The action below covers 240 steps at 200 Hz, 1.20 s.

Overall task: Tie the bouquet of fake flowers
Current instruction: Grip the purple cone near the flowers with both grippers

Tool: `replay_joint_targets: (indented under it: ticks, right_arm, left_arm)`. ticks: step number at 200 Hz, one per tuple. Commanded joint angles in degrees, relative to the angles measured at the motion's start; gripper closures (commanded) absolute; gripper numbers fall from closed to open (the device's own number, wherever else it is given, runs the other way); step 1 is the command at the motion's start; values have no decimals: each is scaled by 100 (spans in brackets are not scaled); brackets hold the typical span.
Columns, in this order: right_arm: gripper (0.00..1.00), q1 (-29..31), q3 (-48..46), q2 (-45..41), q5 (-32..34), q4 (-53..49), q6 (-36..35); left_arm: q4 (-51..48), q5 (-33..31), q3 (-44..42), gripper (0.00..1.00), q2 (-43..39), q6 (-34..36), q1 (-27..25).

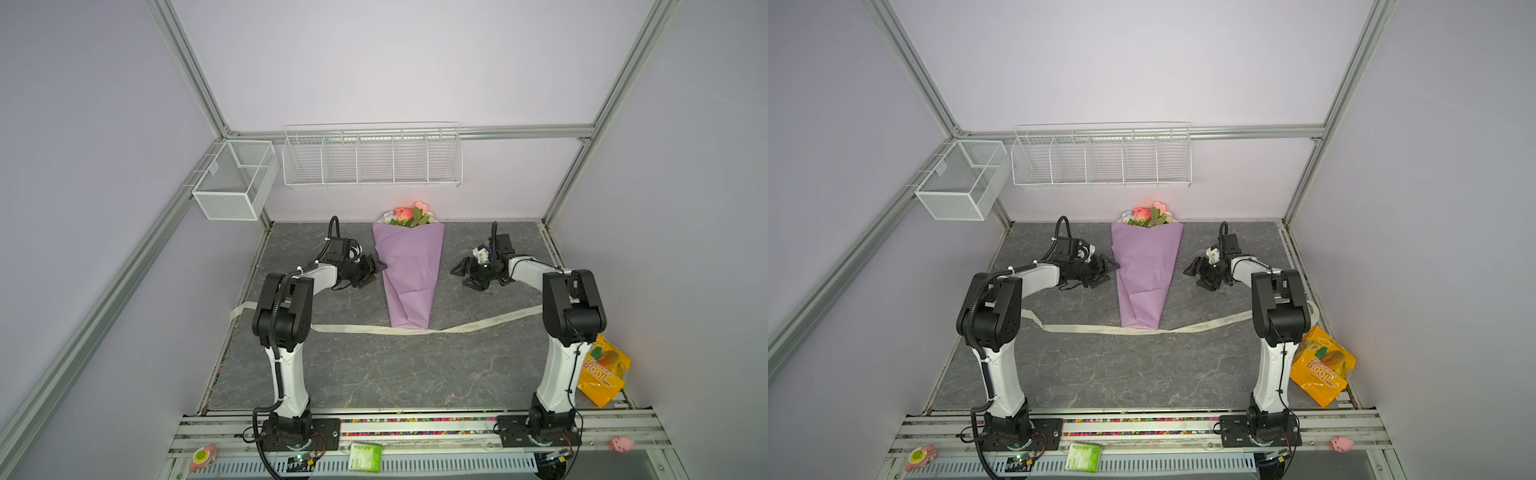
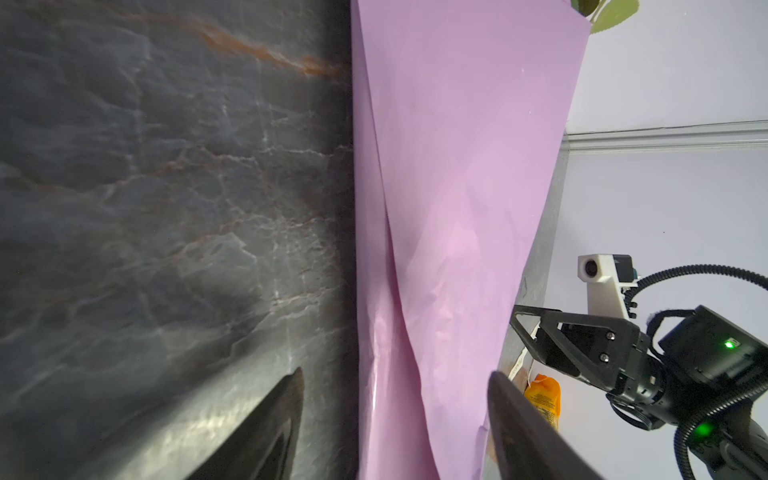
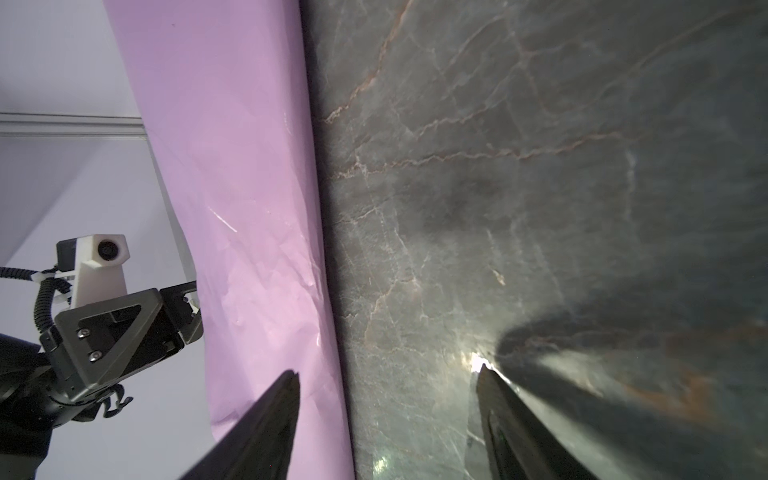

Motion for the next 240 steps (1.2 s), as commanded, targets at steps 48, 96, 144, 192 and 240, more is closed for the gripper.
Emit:
replay_joint_targets:
  ticks: [48,96,144,192,240]
  right_arm:
    - [30,138,988,950,-661,561,428]
    - [30,349,2088,1918,-897,971,947]
    - [29,398,2944,2829,-1106,1734,1722]
    - [29,396,3405,3356,-1461,2519,2316]
    - [40,630,4046,3607,-1740,2484,2443]
  left_arm:
    - [114,202,797,34,781,-219,-75]
    - [1,305,1533,38,1413,-292,-75]
    - [93,415,2252,42,2048,-500,-66]
    - [492,603,2680,50,2484,-885,-58]
    - [795,681,2868,73,2581,-1168,-58]
